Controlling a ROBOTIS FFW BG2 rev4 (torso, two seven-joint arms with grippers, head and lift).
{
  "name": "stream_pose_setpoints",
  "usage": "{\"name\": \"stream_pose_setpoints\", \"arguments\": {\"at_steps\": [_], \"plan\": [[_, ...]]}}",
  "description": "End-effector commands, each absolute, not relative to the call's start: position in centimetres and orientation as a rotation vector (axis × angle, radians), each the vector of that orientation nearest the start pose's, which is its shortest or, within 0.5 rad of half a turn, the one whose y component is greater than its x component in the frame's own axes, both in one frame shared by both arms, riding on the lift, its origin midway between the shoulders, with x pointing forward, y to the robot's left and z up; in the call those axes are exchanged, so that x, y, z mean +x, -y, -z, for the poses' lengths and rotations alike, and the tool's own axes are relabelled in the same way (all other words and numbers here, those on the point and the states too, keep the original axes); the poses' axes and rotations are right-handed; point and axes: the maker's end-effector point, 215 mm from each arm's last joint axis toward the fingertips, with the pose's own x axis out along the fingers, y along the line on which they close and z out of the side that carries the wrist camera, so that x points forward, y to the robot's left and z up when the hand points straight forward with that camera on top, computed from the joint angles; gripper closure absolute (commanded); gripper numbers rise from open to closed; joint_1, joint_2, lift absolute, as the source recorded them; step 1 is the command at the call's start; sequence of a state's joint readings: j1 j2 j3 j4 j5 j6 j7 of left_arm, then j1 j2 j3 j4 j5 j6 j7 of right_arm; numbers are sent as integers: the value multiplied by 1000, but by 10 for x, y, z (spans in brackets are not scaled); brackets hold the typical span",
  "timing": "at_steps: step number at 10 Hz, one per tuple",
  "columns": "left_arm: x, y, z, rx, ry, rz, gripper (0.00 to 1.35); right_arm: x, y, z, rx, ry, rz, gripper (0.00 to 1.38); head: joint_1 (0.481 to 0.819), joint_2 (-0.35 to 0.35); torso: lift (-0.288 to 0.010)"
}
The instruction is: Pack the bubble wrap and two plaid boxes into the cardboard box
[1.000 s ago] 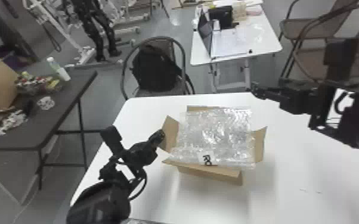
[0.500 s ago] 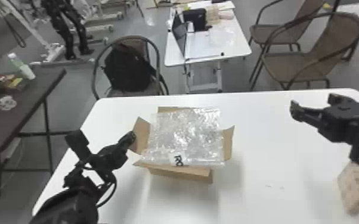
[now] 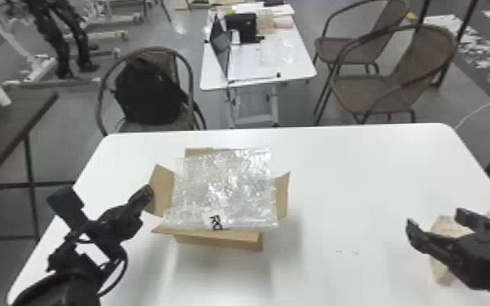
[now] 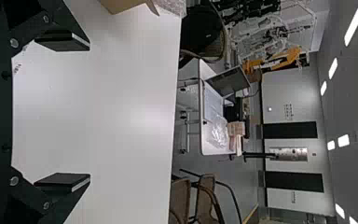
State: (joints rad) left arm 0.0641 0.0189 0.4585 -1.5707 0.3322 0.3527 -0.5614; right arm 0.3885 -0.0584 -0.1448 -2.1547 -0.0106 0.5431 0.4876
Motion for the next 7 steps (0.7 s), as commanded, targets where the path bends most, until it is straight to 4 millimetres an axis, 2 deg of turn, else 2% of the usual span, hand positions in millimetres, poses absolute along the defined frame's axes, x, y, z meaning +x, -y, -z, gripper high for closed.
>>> {"name": "stream_pose_setpoints", "arguments": {"at_steps": [1,3,5,6,7], "plan": [[528,-353,423,-440,-207,145,1219,442,215,387,-39,-367,-378,286,695,153,-48],[524,-356,425,-442,-208,139,1219,432,212,385,-64,-304,-370,285,695,160,-48],[523,-356,427,-445,-210,138,1219,417,238,403,-77,-277,-330,285,695,161,-48],[522,-357,427,-445,-210,137,1219,406,257,408,-77,-243,-271,286,695,148,-48],[521,-357,428,-445,-211,137,1219,393,281,427,4,-233,-187,286,695,129,-48]]}}
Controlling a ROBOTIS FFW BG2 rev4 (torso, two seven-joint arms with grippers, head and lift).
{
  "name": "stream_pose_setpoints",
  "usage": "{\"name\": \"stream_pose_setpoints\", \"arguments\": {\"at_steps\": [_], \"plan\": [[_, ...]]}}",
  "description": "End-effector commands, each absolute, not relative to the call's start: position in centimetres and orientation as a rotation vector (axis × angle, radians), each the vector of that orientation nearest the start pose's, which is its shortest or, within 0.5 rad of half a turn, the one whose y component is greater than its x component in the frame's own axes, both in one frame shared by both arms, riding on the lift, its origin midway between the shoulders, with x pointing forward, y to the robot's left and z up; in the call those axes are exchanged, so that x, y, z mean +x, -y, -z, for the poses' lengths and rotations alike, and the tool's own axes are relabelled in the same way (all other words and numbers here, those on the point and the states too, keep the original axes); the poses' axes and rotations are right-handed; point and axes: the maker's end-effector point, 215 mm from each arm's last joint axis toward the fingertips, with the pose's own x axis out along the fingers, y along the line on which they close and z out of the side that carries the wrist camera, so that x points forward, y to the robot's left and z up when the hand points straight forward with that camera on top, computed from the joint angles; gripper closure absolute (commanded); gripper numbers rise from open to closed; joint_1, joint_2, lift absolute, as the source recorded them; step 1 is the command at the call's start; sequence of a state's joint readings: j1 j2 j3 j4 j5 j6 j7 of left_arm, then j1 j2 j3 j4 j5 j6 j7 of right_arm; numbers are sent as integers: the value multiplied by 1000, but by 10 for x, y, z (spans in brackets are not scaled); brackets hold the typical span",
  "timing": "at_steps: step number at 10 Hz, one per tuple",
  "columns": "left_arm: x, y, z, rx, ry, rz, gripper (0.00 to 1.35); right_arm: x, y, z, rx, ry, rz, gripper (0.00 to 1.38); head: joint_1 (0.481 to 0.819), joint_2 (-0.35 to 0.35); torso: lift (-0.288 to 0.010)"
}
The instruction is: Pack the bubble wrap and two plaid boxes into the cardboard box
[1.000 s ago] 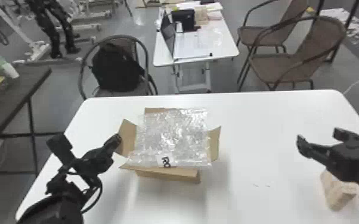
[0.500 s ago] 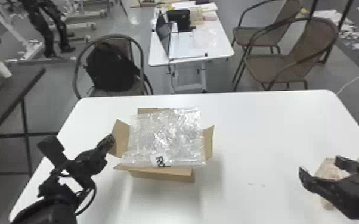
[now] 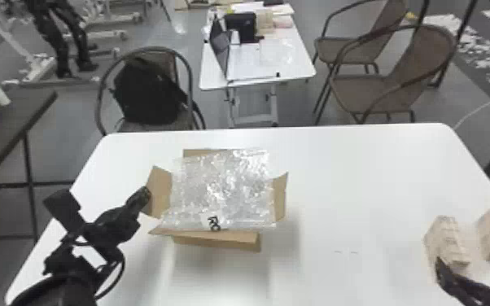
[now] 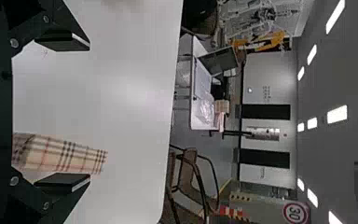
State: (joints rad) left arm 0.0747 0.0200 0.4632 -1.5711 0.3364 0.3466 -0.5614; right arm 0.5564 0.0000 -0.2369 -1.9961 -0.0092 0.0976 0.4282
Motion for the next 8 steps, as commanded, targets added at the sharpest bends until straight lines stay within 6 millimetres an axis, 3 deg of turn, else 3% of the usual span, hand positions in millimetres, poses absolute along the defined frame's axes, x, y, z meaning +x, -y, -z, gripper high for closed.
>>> {"name": "stream_pose_setpoints", "arguments": {"at_steps": [1,4,8], "plan": [[519,-358,430,-450,-214,133,1219,384,302,444,55,-237,-134,286,695,103,-48],[517,-359,431,-453,-215,130,1219,382,341,466,56,-257,-8,286,695,40,-48],[517,-357,432,-457,-217,133,1219,414,331,476,43,-267,-53,312,695,21,-48]]}}
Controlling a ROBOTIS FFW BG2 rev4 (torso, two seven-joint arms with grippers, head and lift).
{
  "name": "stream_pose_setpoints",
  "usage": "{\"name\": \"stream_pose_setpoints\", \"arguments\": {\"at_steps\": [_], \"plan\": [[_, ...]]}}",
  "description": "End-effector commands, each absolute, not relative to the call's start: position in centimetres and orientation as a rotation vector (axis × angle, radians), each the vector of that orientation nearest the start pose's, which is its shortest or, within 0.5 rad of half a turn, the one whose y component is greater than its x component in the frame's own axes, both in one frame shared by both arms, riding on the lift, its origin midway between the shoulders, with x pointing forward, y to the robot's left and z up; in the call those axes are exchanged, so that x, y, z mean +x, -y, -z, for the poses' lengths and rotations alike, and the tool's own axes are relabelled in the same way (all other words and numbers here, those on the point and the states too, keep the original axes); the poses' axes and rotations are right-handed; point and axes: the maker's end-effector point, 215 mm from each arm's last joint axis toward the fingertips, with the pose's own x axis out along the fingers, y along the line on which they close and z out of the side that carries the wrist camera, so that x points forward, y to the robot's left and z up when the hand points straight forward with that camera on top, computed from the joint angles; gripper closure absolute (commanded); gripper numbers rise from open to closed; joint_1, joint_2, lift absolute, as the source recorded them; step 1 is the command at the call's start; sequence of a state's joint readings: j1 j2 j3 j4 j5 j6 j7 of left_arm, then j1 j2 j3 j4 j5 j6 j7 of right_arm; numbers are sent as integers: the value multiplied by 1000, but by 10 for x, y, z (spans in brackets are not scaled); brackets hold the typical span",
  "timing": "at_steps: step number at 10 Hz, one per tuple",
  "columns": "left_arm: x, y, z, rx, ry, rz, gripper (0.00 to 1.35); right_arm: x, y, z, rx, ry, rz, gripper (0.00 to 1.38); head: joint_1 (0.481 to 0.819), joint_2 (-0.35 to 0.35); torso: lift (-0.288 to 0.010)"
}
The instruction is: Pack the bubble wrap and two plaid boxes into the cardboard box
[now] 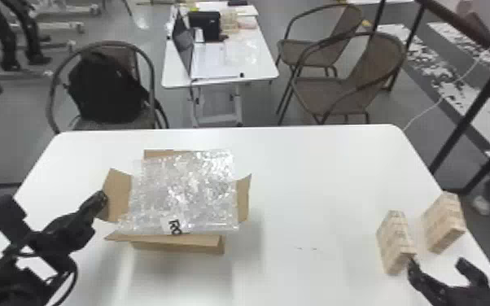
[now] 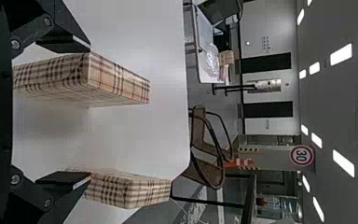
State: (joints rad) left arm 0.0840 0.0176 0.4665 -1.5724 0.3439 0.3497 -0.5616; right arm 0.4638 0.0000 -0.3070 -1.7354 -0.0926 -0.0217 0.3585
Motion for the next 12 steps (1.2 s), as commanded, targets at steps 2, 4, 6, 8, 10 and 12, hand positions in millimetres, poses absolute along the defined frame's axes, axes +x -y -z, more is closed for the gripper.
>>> {"name": "stream_pose_setpoints", "arguments": {"at_steps": [2,4,6,8,10,12], "plan": [[518,-356,432,-457,-216,134,1219,427,304,483,50,-284,-119,318,695,38,-48],[516,-356,433,-460,-220,135,1219,432,302,491,53,-296,-122,320,695,60,-48],[518,-356,431,-462,-215,136,1219,434,302,499,34,-314,-125,321,695,63,-48],[518,-354,432,-461,-218,141,1219,445,299,509,46,-327,-129,389,695,63,-48],[518,-355,432,-460,-219,139,1219,452,296,517,55,-338,-130,624,695,64,-48],[518,-354,432,-462,-219,139,1219,452,296,511,57,-334,-132,900,695,66,-48]]}}
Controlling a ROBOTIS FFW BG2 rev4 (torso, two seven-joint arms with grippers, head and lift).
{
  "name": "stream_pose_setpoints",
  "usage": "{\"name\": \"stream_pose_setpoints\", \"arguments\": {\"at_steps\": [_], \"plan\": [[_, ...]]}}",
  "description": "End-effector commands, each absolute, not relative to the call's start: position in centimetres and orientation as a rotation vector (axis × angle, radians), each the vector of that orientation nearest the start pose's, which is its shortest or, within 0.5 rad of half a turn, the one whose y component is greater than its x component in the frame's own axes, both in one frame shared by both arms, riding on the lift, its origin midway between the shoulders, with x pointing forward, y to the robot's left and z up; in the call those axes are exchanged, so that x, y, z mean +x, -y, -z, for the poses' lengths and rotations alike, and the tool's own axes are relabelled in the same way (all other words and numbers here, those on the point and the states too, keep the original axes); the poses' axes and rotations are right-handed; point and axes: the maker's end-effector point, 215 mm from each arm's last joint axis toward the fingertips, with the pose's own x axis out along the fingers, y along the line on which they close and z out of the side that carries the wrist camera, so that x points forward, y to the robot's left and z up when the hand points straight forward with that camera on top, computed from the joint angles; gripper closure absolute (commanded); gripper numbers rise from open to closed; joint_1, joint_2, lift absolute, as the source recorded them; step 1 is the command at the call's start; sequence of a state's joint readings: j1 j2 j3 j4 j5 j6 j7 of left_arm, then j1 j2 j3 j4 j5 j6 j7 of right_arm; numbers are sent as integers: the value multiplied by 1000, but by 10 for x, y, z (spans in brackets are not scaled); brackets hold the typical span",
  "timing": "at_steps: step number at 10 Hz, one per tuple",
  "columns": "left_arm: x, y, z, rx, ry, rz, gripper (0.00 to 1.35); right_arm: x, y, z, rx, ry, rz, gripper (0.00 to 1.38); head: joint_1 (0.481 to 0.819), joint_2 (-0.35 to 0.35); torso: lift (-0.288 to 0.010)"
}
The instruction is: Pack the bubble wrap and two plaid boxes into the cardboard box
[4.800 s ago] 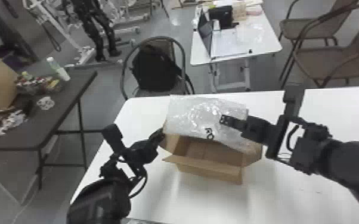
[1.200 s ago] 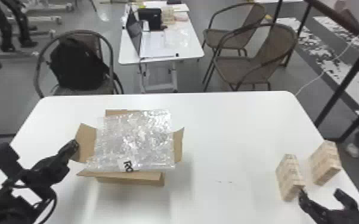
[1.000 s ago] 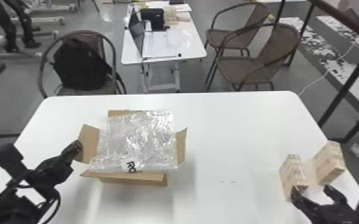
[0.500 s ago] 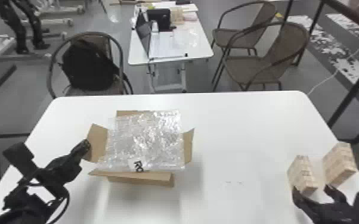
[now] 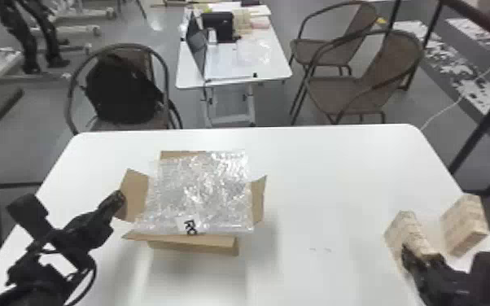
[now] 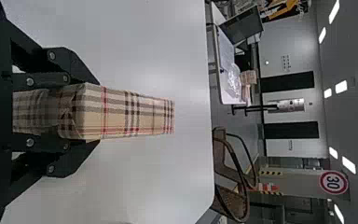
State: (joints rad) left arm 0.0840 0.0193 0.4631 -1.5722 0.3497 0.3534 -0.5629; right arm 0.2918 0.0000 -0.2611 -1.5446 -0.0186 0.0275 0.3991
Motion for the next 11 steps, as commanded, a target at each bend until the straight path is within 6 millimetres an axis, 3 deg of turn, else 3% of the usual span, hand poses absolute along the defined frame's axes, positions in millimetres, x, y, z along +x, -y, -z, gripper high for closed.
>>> {"name": "stream_pose_setpoints", "arguments": {"at_steps": [1,3,4,6,8,9,11], "plan": [[519,-354,431,-461,-216,141,1219,449,296,509,68,-333,-131,901,695,67,-48],[518,-354,433,-463,-220,139,1219,449,288,493,88,-307,-144,901,695,67,-48],[519,-353,431,-460,-218,141,1219,458,272,469,78,-274,-181,900,695,71,-48],[520,-352,431,-460,-219,143,1219,499,204,401,56,-212,-427,900,695,95,-48],[523,-350,429,-456,-217,149,1219,527,130,332,18,-139,-653,900,695,173,-48],[523,-349,430,-457,-222,150,1219,533,95,308,13,-113,-754,901,695,209,-48],[522,-349,432,-455,-226,150,1219,537,31,289,31,-96,-925,900,695,263,-48]]}}
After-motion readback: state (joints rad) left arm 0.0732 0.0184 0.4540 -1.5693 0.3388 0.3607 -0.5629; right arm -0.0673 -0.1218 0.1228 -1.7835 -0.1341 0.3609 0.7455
